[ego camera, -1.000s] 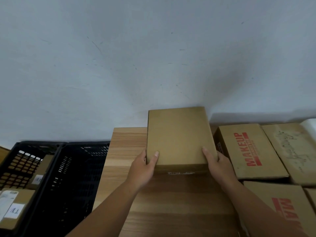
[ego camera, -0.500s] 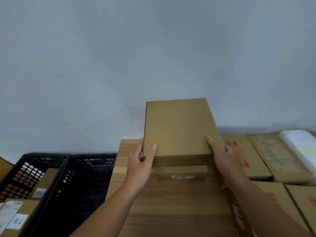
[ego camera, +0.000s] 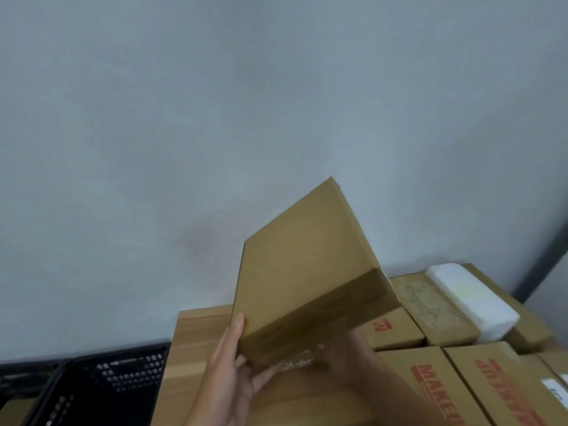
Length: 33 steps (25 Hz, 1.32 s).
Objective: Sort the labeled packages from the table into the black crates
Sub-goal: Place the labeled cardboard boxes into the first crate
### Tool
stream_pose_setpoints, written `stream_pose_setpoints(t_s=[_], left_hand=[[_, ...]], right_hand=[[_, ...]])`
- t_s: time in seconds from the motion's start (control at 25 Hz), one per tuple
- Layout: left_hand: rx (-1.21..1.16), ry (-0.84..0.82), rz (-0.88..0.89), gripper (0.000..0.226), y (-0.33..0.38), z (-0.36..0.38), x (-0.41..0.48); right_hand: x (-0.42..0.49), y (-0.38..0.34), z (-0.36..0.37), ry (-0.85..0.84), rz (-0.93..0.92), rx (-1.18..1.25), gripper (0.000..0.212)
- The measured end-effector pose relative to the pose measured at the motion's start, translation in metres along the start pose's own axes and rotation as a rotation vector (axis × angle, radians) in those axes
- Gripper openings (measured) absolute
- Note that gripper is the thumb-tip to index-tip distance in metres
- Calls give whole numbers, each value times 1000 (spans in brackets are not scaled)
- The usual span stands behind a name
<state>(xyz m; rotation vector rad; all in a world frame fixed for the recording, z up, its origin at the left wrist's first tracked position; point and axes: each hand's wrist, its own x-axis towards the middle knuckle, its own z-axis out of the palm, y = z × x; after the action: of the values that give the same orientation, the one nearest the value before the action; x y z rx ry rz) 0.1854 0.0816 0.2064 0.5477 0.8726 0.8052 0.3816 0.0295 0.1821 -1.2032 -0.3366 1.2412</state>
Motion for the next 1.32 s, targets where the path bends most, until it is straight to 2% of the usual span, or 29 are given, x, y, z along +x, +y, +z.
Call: stream_pose_setpoints(t_s=[0.04,0.08,0.12,0.2,0.24,0.36,0.44,0.52,0.64,0.68,0.76,0.8,0.84,0.92,1.0,1.08,1.16,1.32], left_hand=[[-38,29,-54,40,-4,6,-5],[-69,47,-99,44,-7,9,-9],[-92,50,-137,46,-11,11,-13],[-134,33,-178,46,-14,12,-20],[-144,28,-191,46,-16,10,-22],[-69,34,-209,41,-22,3,-20],[281,74,-36,39,-16,-1,-17],[620,85,248,48,14,4,-16],[852,-34,636,42,74,35,-26],[967,-96,718,42,86,52,-32],[1100,-196,810,46,95,85,-40],[1120,-226,836,48,93,100,-45],[1127,-249,862,51,88,113,-47],[1193,-282,887,61,77,127,-45],[1327,-275,871,73,67,130,-37],[1465,-218,823,85,60,127,-25],[1506,-145,769,96,58,116,-11],[1364,-52,738,95,59,78,14]], right_hand=[[-1,12,2,-100,87,39,91],[0,25,3,-173,71,175,115],[1,37,6,-278,45,289,121],[-1,51,8,-357,-93,430,96],[0,55,7,-405,-104,492,84],[11,67,-10,-380,24,517,79],[19,79,-23,-244,96,563,61],[18,73,-29,-190,127,562,34],[23,64,-43,-164,133,693,58],[25,61,-43,-148,137,631,50],[28,57,-46,-113,112,488,18],[31,53,-47,-82,101,402,14],[34,46,-46,-97,85,342,13],[37,30,-43,-223,40,327,42],[42,18,-45,-335,-28,272,55],[52,15,-53,-189,-26,88,66],[58,9,-61,-8,-11,-62,77],[69,-3,-75,41,-131,-153,60]])
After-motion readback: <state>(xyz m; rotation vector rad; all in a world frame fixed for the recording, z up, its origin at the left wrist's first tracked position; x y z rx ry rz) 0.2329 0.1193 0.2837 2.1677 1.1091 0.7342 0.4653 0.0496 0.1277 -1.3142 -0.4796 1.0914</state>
